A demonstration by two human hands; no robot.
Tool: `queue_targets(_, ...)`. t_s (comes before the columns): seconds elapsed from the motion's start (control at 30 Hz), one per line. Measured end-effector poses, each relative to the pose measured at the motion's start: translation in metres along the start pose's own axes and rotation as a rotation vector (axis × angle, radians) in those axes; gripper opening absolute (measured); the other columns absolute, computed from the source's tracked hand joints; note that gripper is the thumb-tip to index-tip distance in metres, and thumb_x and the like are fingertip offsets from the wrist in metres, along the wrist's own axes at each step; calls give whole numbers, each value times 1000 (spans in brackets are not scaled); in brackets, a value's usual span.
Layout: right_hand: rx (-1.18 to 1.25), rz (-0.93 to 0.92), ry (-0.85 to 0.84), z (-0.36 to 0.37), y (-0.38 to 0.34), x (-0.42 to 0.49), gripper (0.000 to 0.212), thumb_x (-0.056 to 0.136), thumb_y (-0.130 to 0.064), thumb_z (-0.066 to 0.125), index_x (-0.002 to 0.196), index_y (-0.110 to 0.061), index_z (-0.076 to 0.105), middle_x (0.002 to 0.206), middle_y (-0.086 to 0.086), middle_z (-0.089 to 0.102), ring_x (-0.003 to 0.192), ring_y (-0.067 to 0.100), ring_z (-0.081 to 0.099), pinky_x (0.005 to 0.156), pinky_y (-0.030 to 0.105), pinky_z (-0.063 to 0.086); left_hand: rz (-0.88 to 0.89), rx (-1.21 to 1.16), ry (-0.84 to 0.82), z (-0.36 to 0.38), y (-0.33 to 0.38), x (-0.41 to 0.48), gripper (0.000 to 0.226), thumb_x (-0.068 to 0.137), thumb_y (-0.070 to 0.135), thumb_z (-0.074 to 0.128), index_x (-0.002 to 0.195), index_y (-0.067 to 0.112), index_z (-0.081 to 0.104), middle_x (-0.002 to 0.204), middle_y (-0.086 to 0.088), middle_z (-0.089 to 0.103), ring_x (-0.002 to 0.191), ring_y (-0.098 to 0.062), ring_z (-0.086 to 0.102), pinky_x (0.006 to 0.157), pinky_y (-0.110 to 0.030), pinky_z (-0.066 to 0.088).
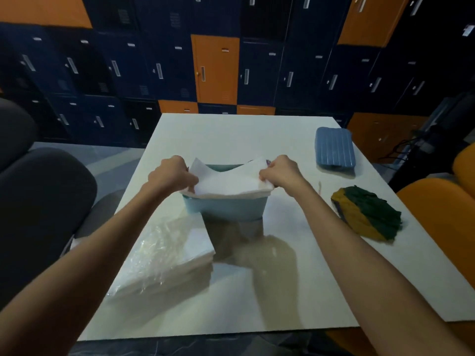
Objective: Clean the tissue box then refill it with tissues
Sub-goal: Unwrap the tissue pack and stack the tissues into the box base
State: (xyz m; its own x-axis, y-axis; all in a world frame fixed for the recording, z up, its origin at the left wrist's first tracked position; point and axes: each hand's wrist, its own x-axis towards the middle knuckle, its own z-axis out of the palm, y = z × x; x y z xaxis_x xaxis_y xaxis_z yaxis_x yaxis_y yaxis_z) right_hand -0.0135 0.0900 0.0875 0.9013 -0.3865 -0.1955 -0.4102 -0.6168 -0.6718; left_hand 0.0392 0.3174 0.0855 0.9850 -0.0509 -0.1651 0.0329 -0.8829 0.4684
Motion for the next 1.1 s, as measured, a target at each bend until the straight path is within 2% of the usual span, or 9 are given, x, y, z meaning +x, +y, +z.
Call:
queue_targets(0.1, -229, -14, 44, 12, -5, 1, 10, 82, -18, 55, 78, -15, 46, 109, 12, 53, 97, 33, 53, 79, 35, 38, 41, 252, 49, 8, 1, 3, 31, 84, 26, 69, 108, 8, 63, 98, -11, 63, 90, -30, 60, 74, -36, 44)
queue_targets(0.27, -530, -88, 83, 28, -7, 7, 26, 85, -16, 52, 110, -12, 55, 124, 13, 42, 114, 34, 43, 84, 39, 30, 160, 498, 67, 19, 7, 4, 23, 84, 19, 64, 106, 11, 61, 88, -5, 55, 87, -28, 56, 80, -35, 33)
queue_targets(0.37, -662, -112, 51, 37, -7, 10, 25, 82, -13, 53, 107, -14, 56, 127, 14, 41, 113, 34, 42, 85, 40, 30, 221, 593, 51, 26, 4, 4, 30, 83, 17, 64, 112, 14, 59, 98, -5, 62, 99, -28, 61, 84, -35, 35)
queue_targets(0.57, -766, -116, -15, 38, -5, 11, 14, 80, -13, 57, 90, -16, 47, 124, 14, 43, 114, 35, 40, 98, 50, 31, 259, 470, -39, 23, -1, 5, 37, 81, 26, 76, 106, 6, 59, 93, -9, 57, 84, -27, 59, 69, -32, 45)
queue_targets(0.67, -724, -167, 70, 24, -9, 13, 14, 84, -20, 60, 91, -19, 47, 119, 12, 47, 115, 35, 40, 100, 51, 27, 283, 352, -52, 11, 6, 4, 40, 81, 38, 77, 86, 5, 55, 80, -8, 55, 70, -21, 52, 62, -31, 41)
queue_targets(0.8, -634, -285, 125, 19, -19, 18, 14, 86, -7, 55, 100, -8, 58, 114, 12, 49, 107, 34, 48, 90, 42, 39, 343, 458, 50, -1, 20, 1, 26, 87, 23, 73, 94, 4, 56, 85, -10, 52, 72, -25, 52, 65, -33, 38)
queue_targets(0.9, -568, -329, -25, 29, -27, 17, 23, 81, 4, 52, 102, -1, 61, 106, 13, 56, 87, 31, 61, 77, 37, 56, 375, 738, 2, 8, 22, 1, 22, 85, 24, 72, 91, 14, 54, 90, -4, 55, 90, -26, 57, 90, -43, 35)
queue_targets(1.0, -751, -328, -117, 39, -24, 14, 20, 78, 10, 48, 68, -7, 44, 71, 7, 41, 53, 19, 39, 47, 22, 33, 411, 943, 0, 22, 15, 9, 7, 88, 17, 60, 94, 18, 58, 87, 0, 52, 101, -22, 53, 105, -51, 23)
queue_targets(1.1, -842, -314, -226, 50, -20, 17, 36, 81, 16, 45, 60, -9, 29, 67, 4, 26, 51, 14, 25, 44, 23, 21, 412, 988, -39, 33, 6, 18, 16, 95, 19, 49, 104, 18, 62, 96, -1, 55, 116, -22, 44, 106, -50, 21)
